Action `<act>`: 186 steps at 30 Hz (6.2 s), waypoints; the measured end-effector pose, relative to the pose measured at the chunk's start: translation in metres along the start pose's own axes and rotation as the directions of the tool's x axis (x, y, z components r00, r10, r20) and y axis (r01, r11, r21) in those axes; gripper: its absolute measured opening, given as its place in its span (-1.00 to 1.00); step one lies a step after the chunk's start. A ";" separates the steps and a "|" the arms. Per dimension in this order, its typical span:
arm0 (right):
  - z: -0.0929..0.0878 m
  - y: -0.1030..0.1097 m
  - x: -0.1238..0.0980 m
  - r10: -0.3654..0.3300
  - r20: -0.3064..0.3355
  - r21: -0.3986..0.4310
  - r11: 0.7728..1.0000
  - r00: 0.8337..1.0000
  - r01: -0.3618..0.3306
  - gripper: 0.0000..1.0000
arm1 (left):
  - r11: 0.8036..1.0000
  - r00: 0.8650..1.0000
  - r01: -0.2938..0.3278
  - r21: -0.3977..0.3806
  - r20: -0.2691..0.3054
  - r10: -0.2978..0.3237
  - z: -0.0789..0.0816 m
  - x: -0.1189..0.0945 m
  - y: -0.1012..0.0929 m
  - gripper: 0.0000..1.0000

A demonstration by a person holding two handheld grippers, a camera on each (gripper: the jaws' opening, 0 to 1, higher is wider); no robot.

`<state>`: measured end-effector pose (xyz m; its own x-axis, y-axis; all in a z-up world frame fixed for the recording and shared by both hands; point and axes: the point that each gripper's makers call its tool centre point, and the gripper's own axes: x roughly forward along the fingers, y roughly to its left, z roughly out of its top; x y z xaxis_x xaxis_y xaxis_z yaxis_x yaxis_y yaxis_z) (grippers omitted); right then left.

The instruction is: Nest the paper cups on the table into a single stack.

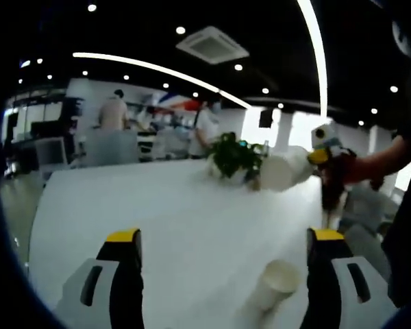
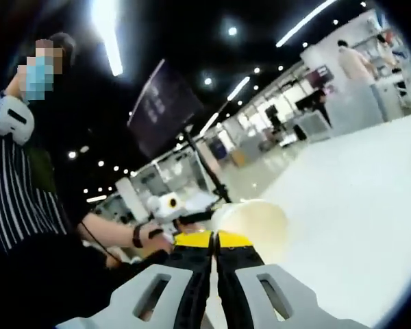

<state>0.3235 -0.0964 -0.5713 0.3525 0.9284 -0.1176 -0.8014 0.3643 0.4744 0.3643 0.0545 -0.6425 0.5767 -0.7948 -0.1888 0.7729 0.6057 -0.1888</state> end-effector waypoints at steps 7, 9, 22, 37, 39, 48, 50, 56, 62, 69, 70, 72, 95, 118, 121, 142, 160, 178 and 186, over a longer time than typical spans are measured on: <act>-0.010 0.003 0.009 -0.032 -0.152 -0.129 0.992 0.988 0.012 -1.00 | 1.000 1.000 -0.027 -0.003 0.012 0.027 -0.001 -0.011 0.009 0.96; -0.014 0.007 0.011 -0.041 -0.213 -0.206 0.979 0.976 -0.004 -1.00 | 0.999 0.999 -0.032 -0.008 0.010 0.033 -0.003 -0.012 0.011 0.96; -0.018 0.035 0.012 -0.050 -0.447 -0.428 0.889 0.893 -0.165 -1.00 | 1.000 1.000 -0.003 -0.015 -0.008 0.003 -0.012 -0.010 -0.009 0.97; -0.084 0.036 0.028 -0.179 -0.665 -0.547 0.778 0.725 -0.310 -1.00 | 1.000 1.000 0.006 -0.007 -0.012 -0.006 -0.017 -0.014 -0.017 0.96; -0.094 0.037 0.032 -0.176 -0.684 -0.538 0.777 0.708 -0.327 -1.00 | 1.000 1.000 0.009 -0.010 -0.016 -0.009 -0.019 -0.015 -0.020 0.96; -0.121 0.033 0.037 -0.206 -0.740 -0.540 0.749 0.640 -0.383 -1.00 | 1.000 1.000 0.009 -0.020 -0.018 -0.009 -0.023 -0.016 -0.019 0.96; -0.126 0.031 0.037 -0.210 -0.749 -0.539 0.744 0.628 -0.394 -1.00 | 1.000 1.000 0.010 -0.021 -0.019 -0.010 -0.025 -0.017 -0.019 0.96; -0.135 0.026 0.039 -0.218 -0.767 -0.530 0.745 0.603 -0.406 -1.00 | 1.000 1.000 0.012 -0.026 -0.023 -0.013 -0.026 -0.018 -0.019 0.96; -0.145 0.017 0.041 -0.220 -0.787 -0.506 0.764 0.576 -0.400 -1.00 | 1.000 0.999 0.020 -0.023 -0.034 -0.021 -0.030 -0.018 -0.021 0.96; -0.155 0.015 0.046 -0.223 -0.808 -0.497 0.755 0.546 -0.427 -1.00 | 0.999 0.999 0.017 -0.029 -0.034 -0.018 -0.033 -0.018 -0.018 0.96; -0.156 0.015 0.046 -0.222 -0.812 -0.495 0.753 0.540 -0.434 -1.00 | 0.999 0.999 0.015 -0.029 -0.037 -0.016 -0.033 -0.017 -0.019 0.96; -0.160 0.014 0.048 -0.217 -0.818 -0.487 0.755 0.533 -0.440 -1.00 | 0.999 0.999 0.017 -0.033 -0.040 -0.018 -0.035 -0.018 -0.020 0.96; -0.184 0.008 0.051 -0.190 -0.852 -0.436 0.774 0.488 -0.459 -0.82 | 0.998 0.999 0.010 -0.056 -0.046 -0.012 -0.040 -0.019 -0.020 0.96; -0.172 0.005 0.050 -0.145 -0.790 -0.424 0.831 0.596 -0.360 -0.59 | 0.998 0.999 0.009 -0.060 -0.053 -0.012 -0.042 -0.018 -0.019 0.96; -0.164 0.003 0.050 -0.148 -0.755 -0.440 0.836 0.639 -0.326 -0.46 | 0.998 0.998 0.012 -0.056 -0.058 -0.015 -0.043 -0.018 -0.019 0.96; -0.142 -0.023 0.024 -0.192 -0.604 -0.426 0.898 0.774 -0.109 0.18 | 0.998 0.995 0.043 -0.053 -0.089 -0.047 -0.053 -0.021 -0.024 0.96; -0.149 -0.037 0.025 -0.269 -0.517 -0.455 0.890 0.813 0.005 1.00 | 0.996 0.985 0.072 -0.044 -0.151 -0.078 -0.072 -0.024 -0.032 0.97; -0.177 -0.048 0.027 -0.253 -0.528 -0.426 0.905 0.811 0.006 0.91 | 0.991 0.967 0.135 -0.022 -0.214 -0.136 -0.098 -0.006 -0.040 0.96; -0.190 -0.050 0.029 -0.236 -0.529 -0.449 0.893 0.815 -0.033 0.76 | 0.986 0.960 0.162 -0.036 -0.225 -0.166 -0.109 0.006 -0.044 0.96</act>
<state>0.2817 -0.0739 -0.7643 0.2206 0.7092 -0.6696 -0.9443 0.3272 0.0355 0.3048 0.0270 -0.7399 0.3661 -0.8553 -0.3666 0.8461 0.4700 -0.2516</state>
